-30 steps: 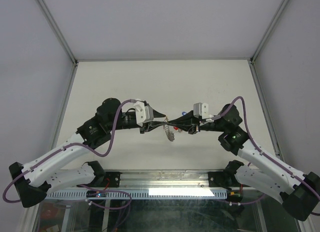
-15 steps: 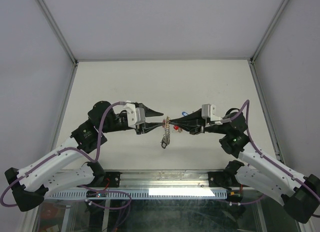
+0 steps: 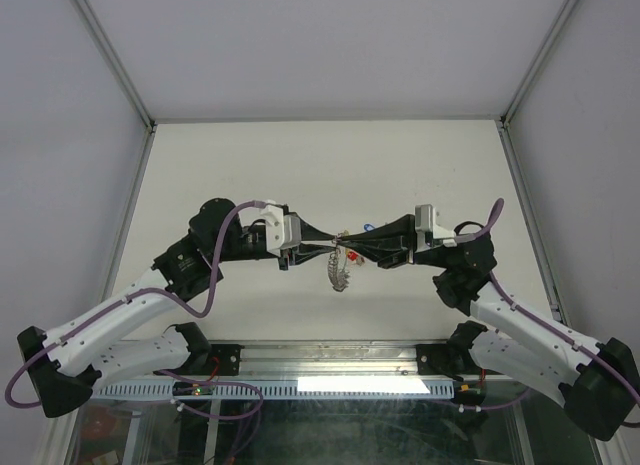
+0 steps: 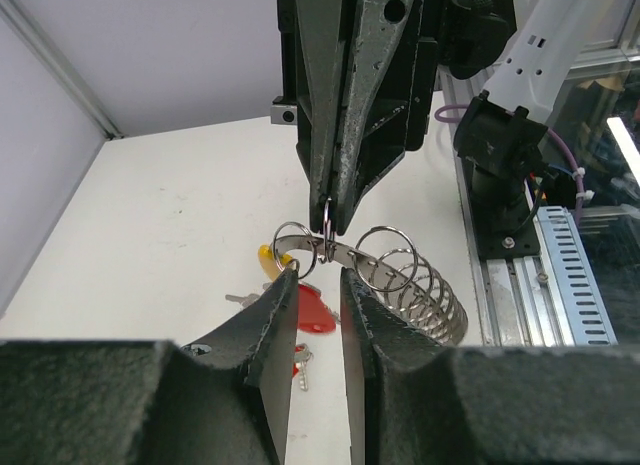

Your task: Put the keys on the keyring

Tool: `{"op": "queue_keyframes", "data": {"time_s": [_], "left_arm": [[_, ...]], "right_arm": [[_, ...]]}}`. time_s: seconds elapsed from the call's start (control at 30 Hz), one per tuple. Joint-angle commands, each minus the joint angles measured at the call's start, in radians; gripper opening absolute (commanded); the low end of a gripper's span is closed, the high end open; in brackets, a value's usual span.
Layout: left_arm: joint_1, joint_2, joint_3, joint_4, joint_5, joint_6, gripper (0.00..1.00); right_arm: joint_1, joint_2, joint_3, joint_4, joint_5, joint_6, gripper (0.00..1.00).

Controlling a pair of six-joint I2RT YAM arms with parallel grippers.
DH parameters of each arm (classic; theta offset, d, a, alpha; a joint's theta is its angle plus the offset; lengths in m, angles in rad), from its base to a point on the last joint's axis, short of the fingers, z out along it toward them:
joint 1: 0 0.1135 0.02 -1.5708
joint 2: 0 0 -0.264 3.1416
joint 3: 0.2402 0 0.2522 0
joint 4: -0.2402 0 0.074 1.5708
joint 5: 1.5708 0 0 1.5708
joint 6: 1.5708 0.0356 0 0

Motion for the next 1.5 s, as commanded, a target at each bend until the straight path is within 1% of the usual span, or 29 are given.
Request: {"op": "queue_keyframes", "data": {"time_s": [0.0,0.13,0.37,0.57,0.87,1.1,1.47], "left_arm": [[-0.004,0.005,0.027,0.045,0.036,-0.002,0.21],[-0.004,0.010,0.035,0.043,0.037,0.002,0.20],[-0.005,0.003,0.033,0.043,0.026,0.007,0.24],[-0.006,-0.008,0.032,0.038,0.016,0.012,0.24],[-0.005,-0.001,0.034,0.036,0.020,0.013,0.23],[-0.004,-0.015,0.040,0.005,-0.011,0.032,0.23],[-0.006,0.009,0.046,0.003,-0.003,0.039,0.19]], "right_arm": [[0.006,0.005,0.016,0.113,0.009,0.029,0.00],[0.006,0.009,0.016,0.088,0.004,0.011,0.00],[0.006,-0.011,0.014,0.014,0.018,-0.053,0.00],[0.006,-0.030,0.017,-0.037,0.030,-0.088,0.00],[0.006,-0.030,0.026,-0.062,0.020,-0.099,0.00],[0.006,-0.046,0.024,-0.085,0.028,-0.124,0.00],[0.006,-0.033,0.033,-0.081,0.002,-0.113,0.00]]}}
